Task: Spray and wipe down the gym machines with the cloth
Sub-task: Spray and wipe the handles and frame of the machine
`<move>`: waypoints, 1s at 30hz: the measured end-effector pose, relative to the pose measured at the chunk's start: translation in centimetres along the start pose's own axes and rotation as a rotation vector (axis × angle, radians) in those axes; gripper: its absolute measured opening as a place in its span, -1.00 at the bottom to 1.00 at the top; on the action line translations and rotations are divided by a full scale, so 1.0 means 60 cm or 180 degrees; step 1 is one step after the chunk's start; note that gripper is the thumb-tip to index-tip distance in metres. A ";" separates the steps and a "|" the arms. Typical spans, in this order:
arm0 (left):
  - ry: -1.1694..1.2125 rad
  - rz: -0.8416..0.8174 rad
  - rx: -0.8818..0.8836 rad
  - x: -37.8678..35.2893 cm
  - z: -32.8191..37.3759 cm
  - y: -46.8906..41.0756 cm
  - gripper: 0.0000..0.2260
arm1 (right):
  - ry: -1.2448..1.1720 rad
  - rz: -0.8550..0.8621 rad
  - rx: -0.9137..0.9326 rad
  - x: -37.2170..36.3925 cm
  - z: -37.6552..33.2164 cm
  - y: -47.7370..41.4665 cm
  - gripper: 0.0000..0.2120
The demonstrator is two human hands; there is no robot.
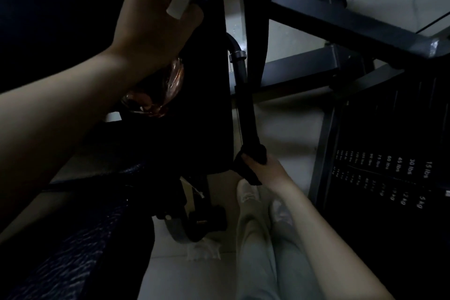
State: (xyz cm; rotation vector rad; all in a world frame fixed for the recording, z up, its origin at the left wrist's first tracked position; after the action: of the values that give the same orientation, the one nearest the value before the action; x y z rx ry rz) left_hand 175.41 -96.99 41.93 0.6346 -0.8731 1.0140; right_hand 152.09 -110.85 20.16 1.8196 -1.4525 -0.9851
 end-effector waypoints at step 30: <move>0.0266 0.0128 0.0131 -0.001 -0.010 -0.001 -0.65 | 0.2782 0.0719 0.0422 0.033 -0.177 0.008 -0.77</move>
State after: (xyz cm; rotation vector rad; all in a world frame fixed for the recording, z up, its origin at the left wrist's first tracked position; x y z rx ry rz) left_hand 175.66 -96.58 41.56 0.6072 -0.7960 1.0895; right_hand 160.99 -112.78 25.97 1.7720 -1.1200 0.0583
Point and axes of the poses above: each hand's wrist, its own y-axis away from the middle knuckle, its own x-axis out of the back of the hand, z = x × y, the point moved 7 cm from there along -y, towards the middle knuckle, and after that the axes turned 11 degrees about -z, right-handed, at the moved point
